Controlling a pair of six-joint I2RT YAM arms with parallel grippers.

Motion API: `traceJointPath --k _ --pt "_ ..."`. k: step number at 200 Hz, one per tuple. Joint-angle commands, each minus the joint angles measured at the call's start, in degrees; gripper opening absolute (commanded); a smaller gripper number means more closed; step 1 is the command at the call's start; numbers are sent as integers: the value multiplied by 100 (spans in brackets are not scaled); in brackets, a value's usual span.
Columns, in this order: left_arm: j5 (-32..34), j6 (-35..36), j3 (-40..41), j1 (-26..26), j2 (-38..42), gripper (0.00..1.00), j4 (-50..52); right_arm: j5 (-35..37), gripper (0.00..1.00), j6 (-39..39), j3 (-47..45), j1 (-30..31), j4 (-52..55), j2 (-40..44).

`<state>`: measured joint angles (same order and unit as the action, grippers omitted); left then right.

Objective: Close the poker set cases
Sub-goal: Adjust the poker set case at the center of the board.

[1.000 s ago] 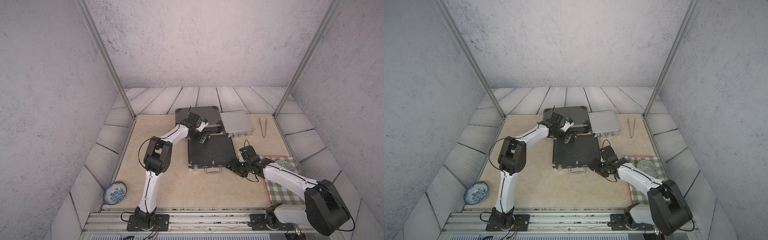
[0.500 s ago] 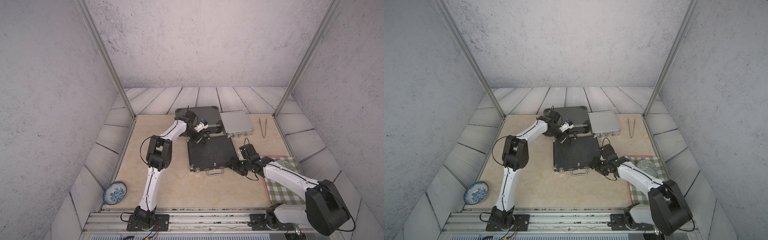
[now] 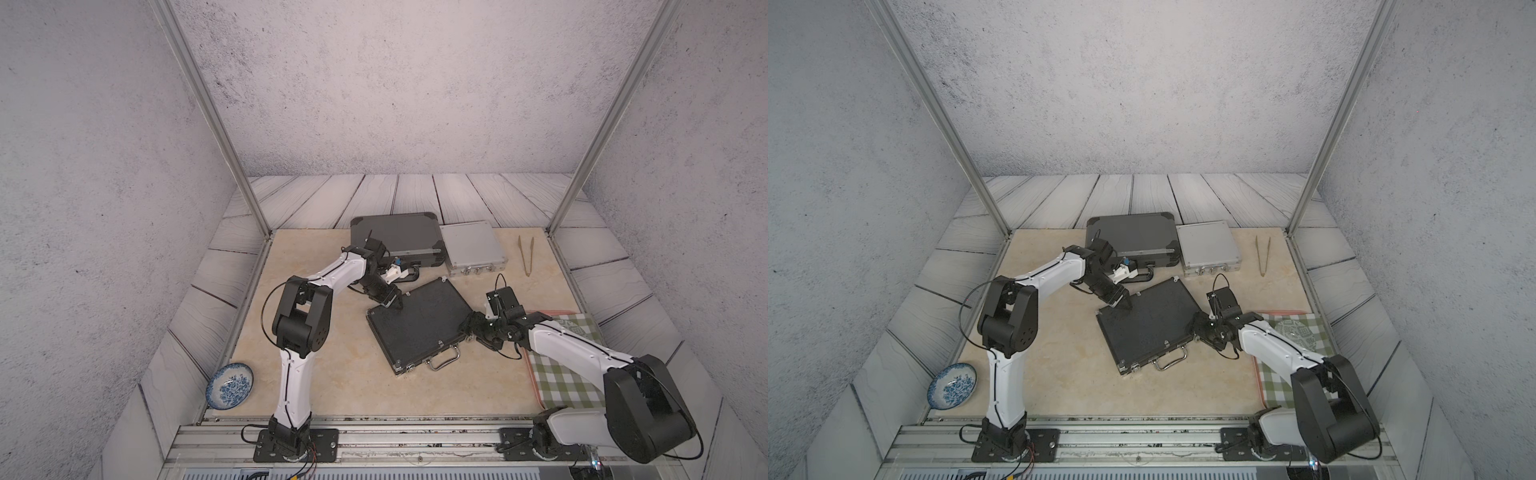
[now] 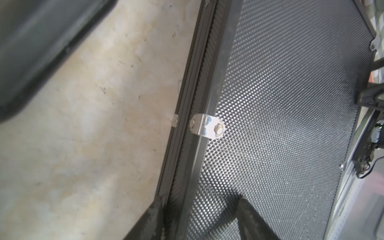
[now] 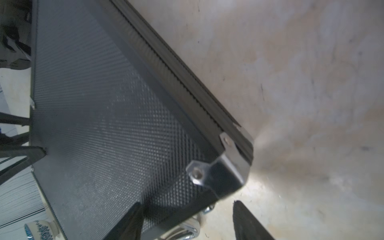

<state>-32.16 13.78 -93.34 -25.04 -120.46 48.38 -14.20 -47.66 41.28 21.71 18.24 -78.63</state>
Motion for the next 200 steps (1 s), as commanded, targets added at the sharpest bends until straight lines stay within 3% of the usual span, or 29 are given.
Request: traceJointPath --k 1,40,134,200 --pt "385 -483 380 -124 8 57 385 -201 70 413 362 -3 56 -456" --pt "549 -1130 785 -124 392 54 185 -776 69 649 741 25 -159 -1008" --pt "813 -1823 1619 -124 1090 46 15 -1680 68 1460 2201 232 219 -2301" --pt "1228 -1980 1635 -124 1242 50 -93 -791 72 1259 1488 -86 401 -1248"
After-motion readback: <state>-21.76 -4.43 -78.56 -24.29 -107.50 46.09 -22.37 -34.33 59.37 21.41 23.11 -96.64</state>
